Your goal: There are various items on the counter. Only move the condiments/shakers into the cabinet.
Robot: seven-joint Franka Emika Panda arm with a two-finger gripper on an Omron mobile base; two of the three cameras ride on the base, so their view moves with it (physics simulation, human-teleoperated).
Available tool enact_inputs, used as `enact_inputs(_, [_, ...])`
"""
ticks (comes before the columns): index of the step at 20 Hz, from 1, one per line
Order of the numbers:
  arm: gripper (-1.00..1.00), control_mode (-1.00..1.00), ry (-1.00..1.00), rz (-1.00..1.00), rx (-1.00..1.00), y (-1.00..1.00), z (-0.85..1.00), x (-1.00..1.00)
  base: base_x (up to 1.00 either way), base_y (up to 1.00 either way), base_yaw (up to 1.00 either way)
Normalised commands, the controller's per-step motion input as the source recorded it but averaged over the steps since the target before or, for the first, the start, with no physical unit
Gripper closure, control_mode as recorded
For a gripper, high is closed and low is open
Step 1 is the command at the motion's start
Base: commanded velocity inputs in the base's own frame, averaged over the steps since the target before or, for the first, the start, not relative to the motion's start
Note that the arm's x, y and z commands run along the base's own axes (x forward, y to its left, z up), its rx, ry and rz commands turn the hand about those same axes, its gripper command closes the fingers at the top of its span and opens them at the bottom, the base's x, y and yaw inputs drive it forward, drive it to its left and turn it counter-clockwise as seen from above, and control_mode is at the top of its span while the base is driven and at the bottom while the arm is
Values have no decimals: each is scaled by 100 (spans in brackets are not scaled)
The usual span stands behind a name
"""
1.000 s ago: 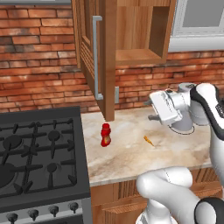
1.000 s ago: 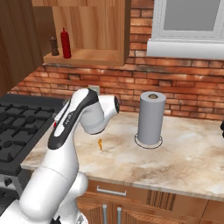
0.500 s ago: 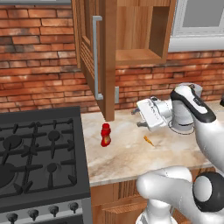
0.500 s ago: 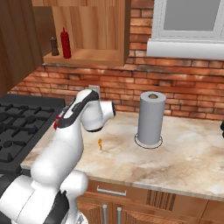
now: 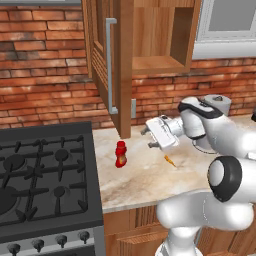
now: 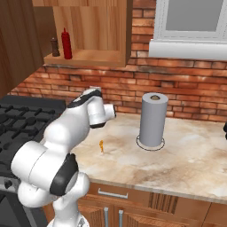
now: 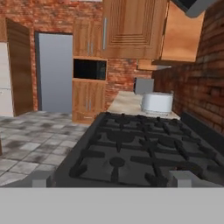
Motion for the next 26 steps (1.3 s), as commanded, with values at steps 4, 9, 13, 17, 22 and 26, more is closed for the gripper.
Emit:
enact_inputs(4, [-100, -100, 3, 10, 0, 10, -30, 52, 0, 0, 0])
enact_inputs(9, [-100, -100, 3, 8, 0, 14, -30, 51, 0, 0, 0])
enact_inputs(13, [-100, -100, 1, 5, 0, 19, -33, 28, 0, 0, 0])
enact_inputs(17, [-100, -100, 0, 4, 0, 17, -34, 7, 0, 0, 0])
enact_inputs(22, [-100, -100, 0, 0, 0, 19, -27, 7, 0, 0, 0])
enact_inputs(26, [-100, -100, 0, 0, 0, 18, -10, 20, 0, 0, 0])
